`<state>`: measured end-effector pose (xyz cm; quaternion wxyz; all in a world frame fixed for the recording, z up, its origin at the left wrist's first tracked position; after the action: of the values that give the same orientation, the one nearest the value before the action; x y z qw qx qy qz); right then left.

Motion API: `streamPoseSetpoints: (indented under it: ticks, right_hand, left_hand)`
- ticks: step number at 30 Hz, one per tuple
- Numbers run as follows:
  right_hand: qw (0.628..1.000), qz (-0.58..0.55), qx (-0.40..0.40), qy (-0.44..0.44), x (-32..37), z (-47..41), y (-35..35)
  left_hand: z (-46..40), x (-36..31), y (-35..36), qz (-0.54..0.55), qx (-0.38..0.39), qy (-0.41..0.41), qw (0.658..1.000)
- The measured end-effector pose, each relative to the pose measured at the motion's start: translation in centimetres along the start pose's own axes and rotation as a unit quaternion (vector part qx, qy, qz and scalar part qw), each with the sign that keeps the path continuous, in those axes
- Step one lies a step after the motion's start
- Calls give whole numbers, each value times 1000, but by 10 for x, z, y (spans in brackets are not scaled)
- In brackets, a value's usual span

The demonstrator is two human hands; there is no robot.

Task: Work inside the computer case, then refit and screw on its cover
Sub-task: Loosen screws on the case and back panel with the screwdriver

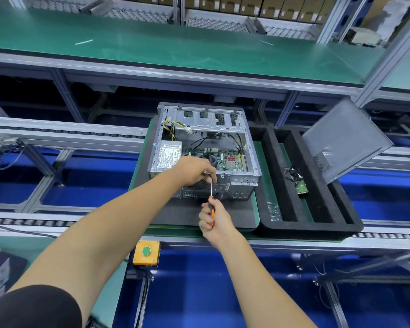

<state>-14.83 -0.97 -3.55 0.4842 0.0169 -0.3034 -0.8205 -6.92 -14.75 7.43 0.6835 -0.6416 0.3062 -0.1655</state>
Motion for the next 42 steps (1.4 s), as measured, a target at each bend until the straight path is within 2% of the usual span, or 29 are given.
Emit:
streamPoseSetpoints:
  ticks: [2, 5, 8, 10, 12, 14, 16, 18, 21, 25, 28, 31, 33, 36, 39, 42]
  right_hand:
    - [1000, 12, -4, 14, -1, 2, 0]
    - [988, 80, -112, -62, 12, 10, -9]
    - [931, 185, -233, -213, 35, 29, -13]
    - [903, 230, -273, -239, 40, 33, -14]
    - [932, 201, -235, -191, 35, 24, -13]
    - [983, 97, -136, -78, 19, 6, -9]
    - [999, 16, -46, 6, 4, -3, -2]
    - [999, -10, -4, 31, -1, -6, 3]
    - [1000, -7, -18, 17, -1, -4, 6]
    - [983, 53, -140, -105, 22, 8, -7]
    - [963, 99, -184, -172, 34, 19, -12]
    - [951, 150, -212, -165, 35, 23, -15]
    - [972, 130, -172, -94, 23, 13, -14]
    - [998, 36, -49, 5, 4, 2, 2]
    - [996, -72, 32, 52, -6, -2, 11]
    - [990, -100, 71, 73, -8, -4, 12]
  left_hand:
    - [-1, -1, 0, -1, -3, 3, 1000]
    - [-3, 0, -1, -3, -7, 4, 1000]
    - [-4, 1, 1, 5, -3, 7, 1000]
    - [-3, 1, 0, 9, -6, 7, 1000]
    - [-2, 4, 0, 9, -5, 4, 1000]
    - [-3, 6, 3, 1, -2, 5, 1000]
    - [-3, 6, 5, -6, -1, 8, 1000]
    - [-2, 7, 6, -9, -2, 10, 1000]
    - [-1, 6, 6, -7, -10, 15, 1000]
    - [2, 6, 4, -1, -31, 9, 999]
    - [2, 7, 6, -8, -23, 9, 1000]
    - [3, 10, 7, 15, -28, -2, 1000]
    - [4, 14, 8, 38, -37, -13, 999]
    - [3, 16, 10, 48, -38, -15, 998]
    - [3, 19, 12, 53, -36, -14, 998]
    - [3, 21, 13, 63, -35, -13, 997]
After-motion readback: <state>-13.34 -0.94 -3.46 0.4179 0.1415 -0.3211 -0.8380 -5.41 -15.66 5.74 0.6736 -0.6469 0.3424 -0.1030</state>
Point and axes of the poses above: each hand's wrist, its own z-axis away from the middle knuckle, its own y-axis out of the palm, x = y × z, the point moved 10 cm from there along -z, towards the middle knuckle, and after that the axes turned 13 degrees about y, right-handed, at the moved point
